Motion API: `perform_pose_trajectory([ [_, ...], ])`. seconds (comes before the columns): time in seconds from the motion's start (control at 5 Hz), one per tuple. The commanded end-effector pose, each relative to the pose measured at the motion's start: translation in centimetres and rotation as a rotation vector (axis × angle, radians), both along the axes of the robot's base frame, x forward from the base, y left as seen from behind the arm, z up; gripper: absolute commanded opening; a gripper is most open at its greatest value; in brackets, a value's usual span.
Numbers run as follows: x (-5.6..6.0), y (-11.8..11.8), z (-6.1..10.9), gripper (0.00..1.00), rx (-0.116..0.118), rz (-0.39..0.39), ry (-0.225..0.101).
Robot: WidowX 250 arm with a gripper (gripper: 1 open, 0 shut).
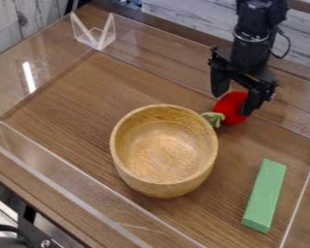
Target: Move the red object to the left side of the table
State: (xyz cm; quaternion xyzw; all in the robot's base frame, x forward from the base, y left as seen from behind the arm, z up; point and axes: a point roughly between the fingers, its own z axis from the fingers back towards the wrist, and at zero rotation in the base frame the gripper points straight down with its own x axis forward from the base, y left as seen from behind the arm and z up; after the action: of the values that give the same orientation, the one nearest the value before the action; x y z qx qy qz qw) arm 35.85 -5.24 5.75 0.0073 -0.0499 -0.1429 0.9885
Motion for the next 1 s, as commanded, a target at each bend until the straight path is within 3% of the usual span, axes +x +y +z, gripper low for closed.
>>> perform_pose_trajectory([
  [0.0, 0.2, 0.5, 2.0, 1.00, -0.020, -0.070, -0.084],
  [0.2, 0.3, 0.2, 2.1, 0.00, -0.020, -0.051, -0.083],
  [0.4, 0.2, 0.3, 3.4, 0.00, -0.012, -0.020, -0.102],
  [0.6, -0.6, 1.3, 7.6, 0.00, 0.005, -0.019, -0.158],
  [0.8, -1.6, 4.5, 11.0, 0.00, 0.030, 0.045, -0.186],
])
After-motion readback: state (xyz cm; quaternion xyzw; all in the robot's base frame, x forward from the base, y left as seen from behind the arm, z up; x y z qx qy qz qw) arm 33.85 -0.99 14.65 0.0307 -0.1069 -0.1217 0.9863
